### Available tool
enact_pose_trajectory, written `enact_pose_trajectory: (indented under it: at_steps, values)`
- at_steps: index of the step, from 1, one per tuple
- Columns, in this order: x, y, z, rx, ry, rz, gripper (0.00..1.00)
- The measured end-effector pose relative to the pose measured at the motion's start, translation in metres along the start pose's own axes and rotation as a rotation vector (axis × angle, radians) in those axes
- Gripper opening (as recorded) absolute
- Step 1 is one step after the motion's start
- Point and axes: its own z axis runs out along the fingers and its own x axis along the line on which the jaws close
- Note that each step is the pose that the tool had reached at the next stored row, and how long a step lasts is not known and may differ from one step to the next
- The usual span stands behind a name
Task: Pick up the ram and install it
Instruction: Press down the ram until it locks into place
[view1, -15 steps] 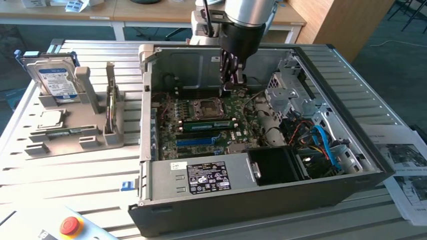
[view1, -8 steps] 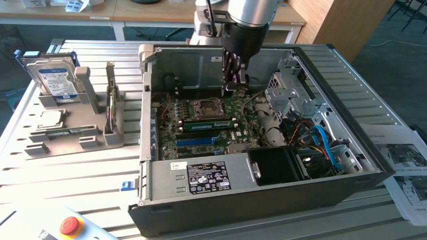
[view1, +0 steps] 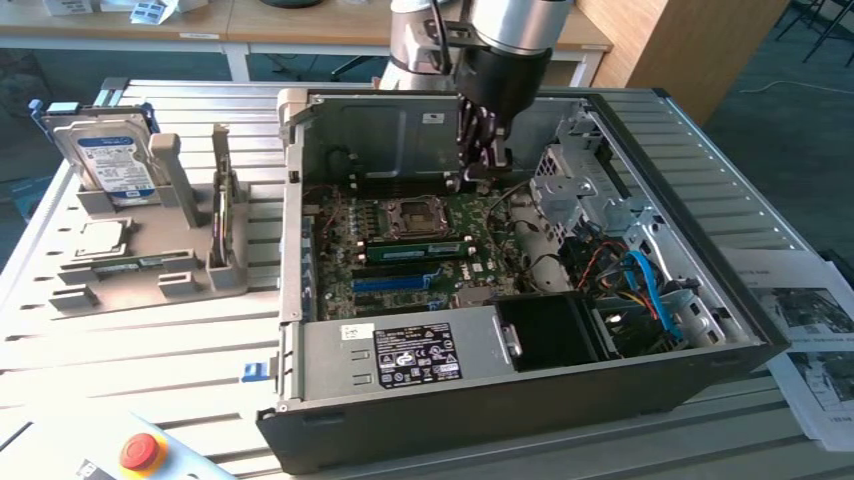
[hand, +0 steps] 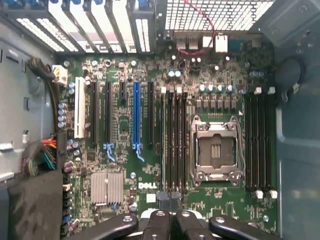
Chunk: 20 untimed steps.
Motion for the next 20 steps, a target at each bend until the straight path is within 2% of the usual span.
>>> enact_pose_trajectory:
  at_steps: [11, 20]
  values:
    - [-0.001, -0.0278, -0.0013, 0.0000, 0.0001, 0.000, 0.10]
    - [-0.001, -0.0451, -0.0020, 0.0000, 0.0001, 0.000, 0.10]
